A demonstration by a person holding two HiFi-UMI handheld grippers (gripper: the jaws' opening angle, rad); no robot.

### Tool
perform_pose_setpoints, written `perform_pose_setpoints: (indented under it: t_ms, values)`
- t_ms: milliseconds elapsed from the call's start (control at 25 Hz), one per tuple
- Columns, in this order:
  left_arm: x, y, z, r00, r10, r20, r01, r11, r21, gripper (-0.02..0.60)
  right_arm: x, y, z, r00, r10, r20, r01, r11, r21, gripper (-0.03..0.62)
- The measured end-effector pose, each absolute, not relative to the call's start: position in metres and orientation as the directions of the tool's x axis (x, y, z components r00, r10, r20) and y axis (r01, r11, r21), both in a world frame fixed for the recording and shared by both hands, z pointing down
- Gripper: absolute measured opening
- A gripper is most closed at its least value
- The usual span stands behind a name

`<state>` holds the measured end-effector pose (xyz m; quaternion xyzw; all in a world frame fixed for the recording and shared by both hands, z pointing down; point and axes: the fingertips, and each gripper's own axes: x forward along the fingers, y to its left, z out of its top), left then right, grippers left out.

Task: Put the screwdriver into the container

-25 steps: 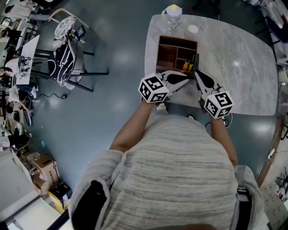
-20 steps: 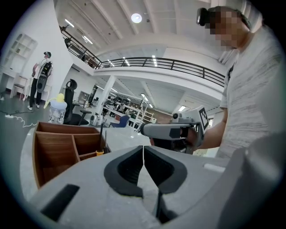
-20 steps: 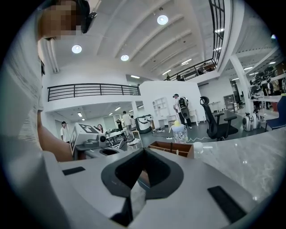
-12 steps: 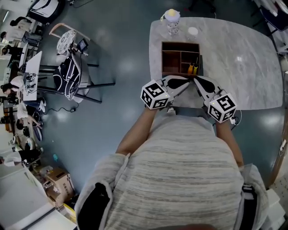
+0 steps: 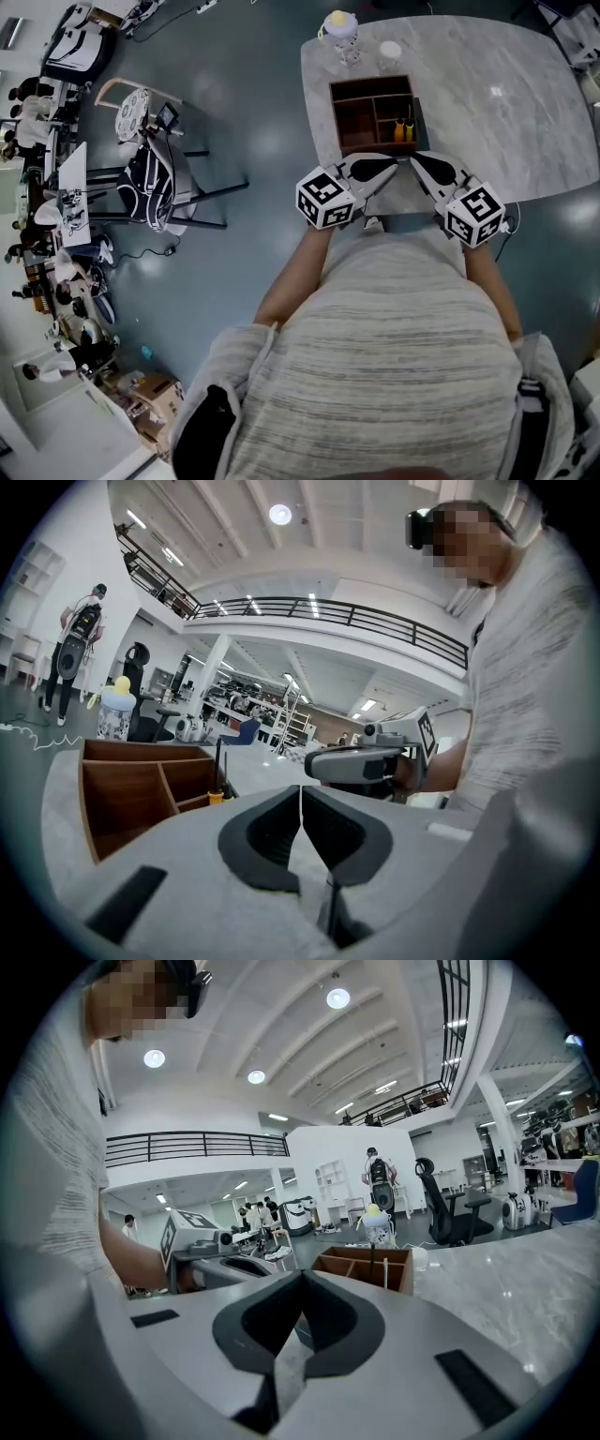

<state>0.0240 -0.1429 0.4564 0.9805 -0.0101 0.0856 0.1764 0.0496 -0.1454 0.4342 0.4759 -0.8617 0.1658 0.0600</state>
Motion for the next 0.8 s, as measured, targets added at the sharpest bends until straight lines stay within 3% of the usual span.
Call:
perform_pose_setpoints:
  t_ms: [400, 800]
  values:
    - [0.09, -0.144, 0.461, 0.982, -0.03, 0.185, -0.097, -0.928, 0.361, 0.018, 0.108, -0.147, 0.442, -0.605, -0.741, 0.291, -0.796, 0.566, -0.215, 0.011]
    - [0.23, -0.141, 0.434, 0.981, -0.084, 0.175, -0.144, -0.919, 0.367, 0.018, 0.243, -0.158, 0.412, -0.684, -0.661, 0.309, -0.722, 0.674, -0.156, 0.011]
